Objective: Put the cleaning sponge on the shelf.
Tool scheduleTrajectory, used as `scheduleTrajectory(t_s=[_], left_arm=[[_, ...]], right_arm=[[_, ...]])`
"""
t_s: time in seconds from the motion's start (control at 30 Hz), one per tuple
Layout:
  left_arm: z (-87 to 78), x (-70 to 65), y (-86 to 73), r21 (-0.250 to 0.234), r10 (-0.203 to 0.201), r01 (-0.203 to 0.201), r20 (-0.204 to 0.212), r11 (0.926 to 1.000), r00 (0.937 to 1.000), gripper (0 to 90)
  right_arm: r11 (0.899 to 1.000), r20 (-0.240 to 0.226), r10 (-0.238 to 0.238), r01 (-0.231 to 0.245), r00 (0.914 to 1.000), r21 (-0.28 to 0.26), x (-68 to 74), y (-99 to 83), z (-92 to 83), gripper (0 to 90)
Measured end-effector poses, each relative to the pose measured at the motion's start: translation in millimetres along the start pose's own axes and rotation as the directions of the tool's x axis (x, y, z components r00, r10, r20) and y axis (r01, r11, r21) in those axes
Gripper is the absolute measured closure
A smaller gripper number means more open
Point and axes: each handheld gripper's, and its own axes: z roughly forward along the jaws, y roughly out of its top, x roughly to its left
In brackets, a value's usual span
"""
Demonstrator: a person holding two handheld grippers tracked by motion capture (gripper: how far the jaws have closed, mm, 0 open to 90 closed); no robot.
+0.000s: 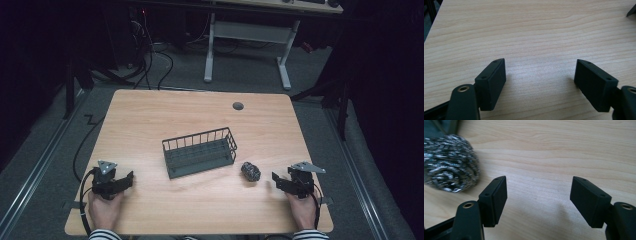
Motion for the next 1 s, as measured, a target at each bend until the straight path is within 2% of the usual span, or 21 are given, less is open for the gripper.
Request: scheduleTrajectory(t_s=[0.3, 0.4, 0.6, 0.93, 1.0], left_arm=[[0.1, 0.2, -0.1, -0.002, -0.001, 0.001, 0.001, 1.0000, 1.0000, 25.6], [0.1, 0.2, -0.1, -0.002, -0.001, 0.001, 0.001, 1.0000, 1.0000, 25.6], [0.1, 0.2, -0.1, -0.002, -0.001, 0.001, 0.001, 1.0000, 1.0000, 25.6], [0.1, 0.1, -0.1, -0.002, -0.001, 0.001, 0.001, 1.0000, 1.0000, 25.6], [0.1, 0.2, -0.1, -0.002, -0.001, 0.001, 0.002, 1.0000, 1.0000, 25.5]], right_arm=[[0.997, -0.038, -0.072, 0.071, 0.9966, -0.024, 13.2, -3.7, -25.2, 30.3], [0.996, -0.061, -0.082, 0.080, 0.9948, -0.026, 19.8, -4.3, -30.4, 29.4], [0.991, -0.114, -0.125, 0.120, 0.9855, -0.057, 39.2, 1.5, -34.4, 28.7], [0.980, -0.169, -0.197, 0.192, 0.9657, -0.048, 64.8, 20.6, -16.4, 28.0], [0.980, -0.171, -0.200, 0.197, 0.9646, -0.035, 67.1, 24.5, -10.5, 27.4]])
